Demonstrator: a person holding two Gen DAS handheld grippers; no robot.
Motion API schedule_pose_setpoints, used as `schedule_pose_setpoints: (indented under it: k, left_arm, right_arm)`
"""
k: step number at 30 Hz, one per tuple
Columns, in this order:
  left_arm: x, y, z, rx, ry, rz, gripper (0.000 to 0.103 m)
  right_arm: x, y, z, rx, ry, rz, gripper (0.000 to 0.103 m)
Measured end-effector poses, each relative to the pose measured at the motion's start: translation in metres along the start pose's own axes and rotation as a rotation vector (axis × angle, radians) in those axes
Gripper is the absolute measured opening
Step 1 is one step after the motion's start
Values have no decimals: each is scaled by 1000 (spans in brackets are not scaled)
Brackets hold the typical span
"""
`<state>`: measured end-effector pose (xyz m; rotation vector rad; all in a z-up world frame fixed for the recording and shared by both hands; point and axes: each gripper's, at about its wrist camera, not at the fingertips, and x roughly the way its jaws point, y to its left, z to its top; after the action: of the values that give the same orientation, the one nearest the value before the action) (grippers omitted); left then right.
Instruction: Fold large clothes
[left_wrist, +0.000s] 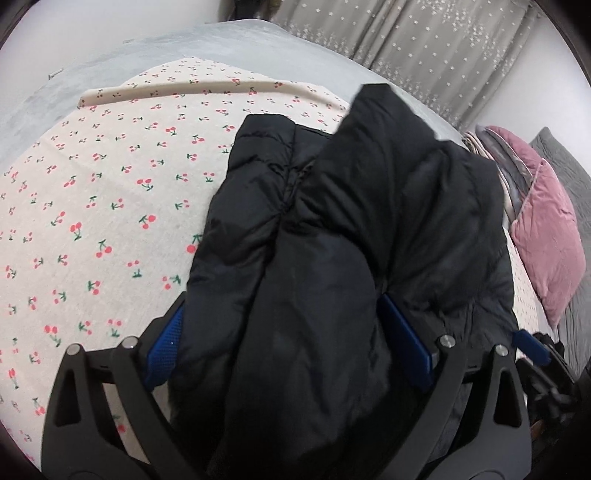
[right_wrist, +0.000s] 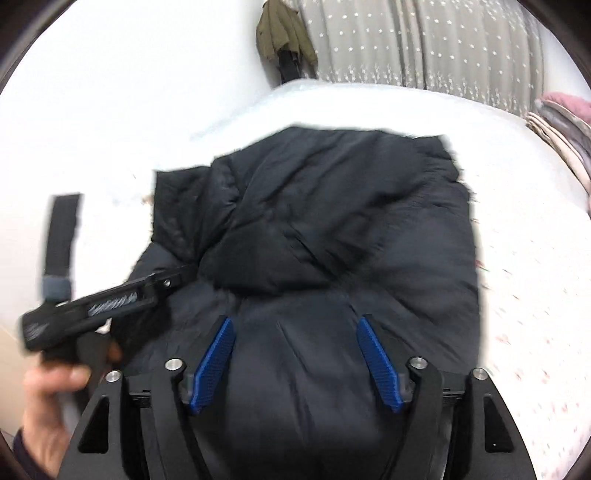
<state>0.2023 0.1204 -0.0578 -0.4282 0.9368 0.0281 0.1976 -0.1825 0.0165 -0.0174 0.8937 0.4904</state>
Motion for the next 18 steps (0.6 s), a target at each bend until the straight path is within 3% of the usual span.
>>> schedule_pose_setpoints:
  k: [5, 8, 10, 12, 18]
  left_arm:
    - [-31, -3, -12, 50, -5, -79, 98]
    - [-44, 4, -22, 16, 20, -158, 98]
    - [-48, 12, -29, -18, 54, -202, 98]
    - [-50, 20, -35, -41, 80, -231, 98]
    - [-53, 31, -49, -82, 127, -321, 98]
  right_arm:
    - [-40, -68, -37, 164, -8, 1, 81]
    - [-49, -100, -79, 313, -58, 47, 81]
    - [-42, -123, -89, 450, -42, 94, 81]
    - [-36, -135, -94, 566, -26, 194, 81]
    - [-40, -111, -81, 478, -21, 210, 81]
